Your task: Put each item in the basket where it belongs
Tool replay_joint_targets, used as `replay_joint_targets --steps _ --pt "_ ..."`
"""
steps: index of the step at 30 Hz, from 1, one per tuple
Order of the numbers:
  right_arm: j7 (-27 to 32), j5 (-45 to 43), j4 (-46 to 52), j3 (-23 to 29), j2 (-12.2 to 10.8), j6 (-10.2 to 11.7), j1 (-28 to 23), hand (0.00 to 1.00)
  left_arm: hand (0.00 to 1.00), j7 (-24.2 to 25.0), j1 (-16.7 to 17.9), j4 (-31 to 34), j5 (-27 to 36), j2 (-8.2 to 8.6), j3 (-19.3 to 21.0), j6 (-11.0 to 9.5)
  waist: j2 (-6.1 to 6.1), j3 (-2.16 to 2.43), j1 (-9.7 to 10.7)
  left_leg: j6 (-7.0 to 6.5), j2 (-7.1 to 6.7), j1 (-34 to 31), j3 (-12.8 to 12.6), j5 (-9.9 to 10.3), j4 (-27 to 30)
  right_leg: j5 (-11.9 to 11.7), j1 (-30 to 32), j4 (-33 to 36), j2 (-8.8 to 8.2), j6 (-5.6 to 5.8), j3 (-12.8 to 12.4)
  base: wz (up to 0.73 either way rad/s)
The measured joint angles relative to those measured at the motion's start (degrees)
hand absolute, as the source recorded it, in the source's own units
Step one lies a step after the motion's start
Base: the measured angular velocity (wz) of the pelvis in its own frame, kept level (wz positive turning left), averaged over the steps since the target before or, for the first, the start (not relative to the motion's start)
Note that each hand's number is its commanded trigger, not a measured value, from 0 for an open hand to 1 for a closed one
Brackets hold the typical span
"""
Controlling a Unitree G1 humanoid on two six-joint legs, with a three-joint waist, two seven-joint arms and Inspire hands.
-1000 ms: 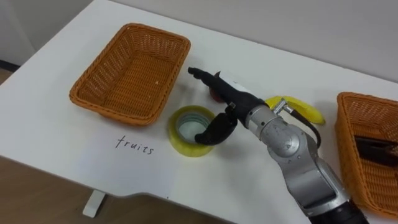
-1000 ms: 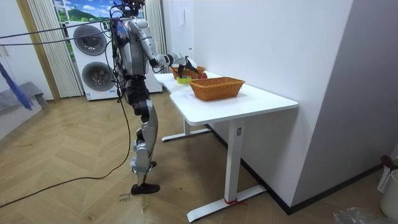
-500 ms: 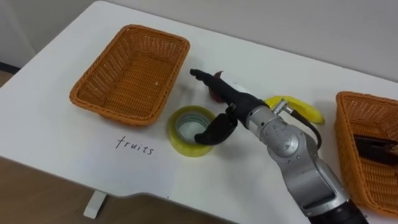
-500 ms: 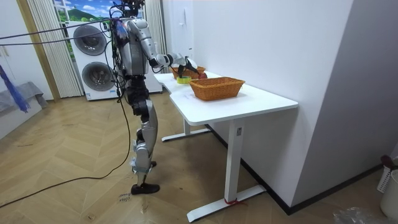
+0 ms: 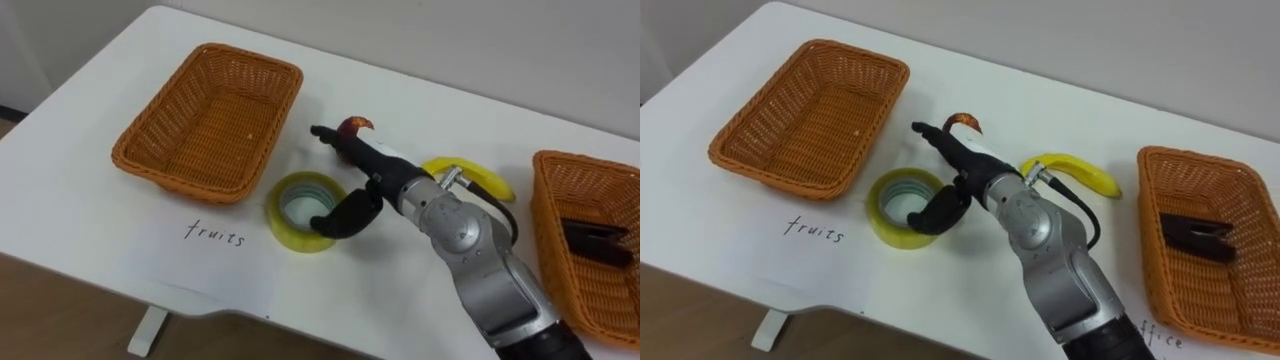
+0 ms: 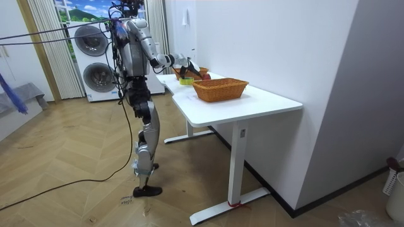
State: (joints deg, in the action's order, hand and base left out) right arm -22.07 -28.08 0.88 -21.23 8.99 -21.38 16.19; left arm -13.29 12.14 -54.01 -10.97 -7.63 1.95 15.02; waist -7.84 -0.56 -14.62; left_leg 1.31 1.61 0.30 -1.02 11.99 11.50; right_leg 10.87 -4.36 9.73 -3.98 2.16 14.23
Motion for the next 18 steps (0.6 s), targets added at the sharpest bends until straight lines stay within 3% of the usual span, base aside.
replay_joint_targets --steps 18 --pt "-6.59 -0.16 0.10 0.12 0.48 -0.99 1.17 0.00 0.00 0.47 -1.05 -0.02 0.03 -0.79 0.04 0.09 -1.17 -0.07 -0.04 0.02 0.02 0.30 0.12 -0.09 -0.27 0.00 0.31 -0.07 0.06 0.00 -0.03 0.00"
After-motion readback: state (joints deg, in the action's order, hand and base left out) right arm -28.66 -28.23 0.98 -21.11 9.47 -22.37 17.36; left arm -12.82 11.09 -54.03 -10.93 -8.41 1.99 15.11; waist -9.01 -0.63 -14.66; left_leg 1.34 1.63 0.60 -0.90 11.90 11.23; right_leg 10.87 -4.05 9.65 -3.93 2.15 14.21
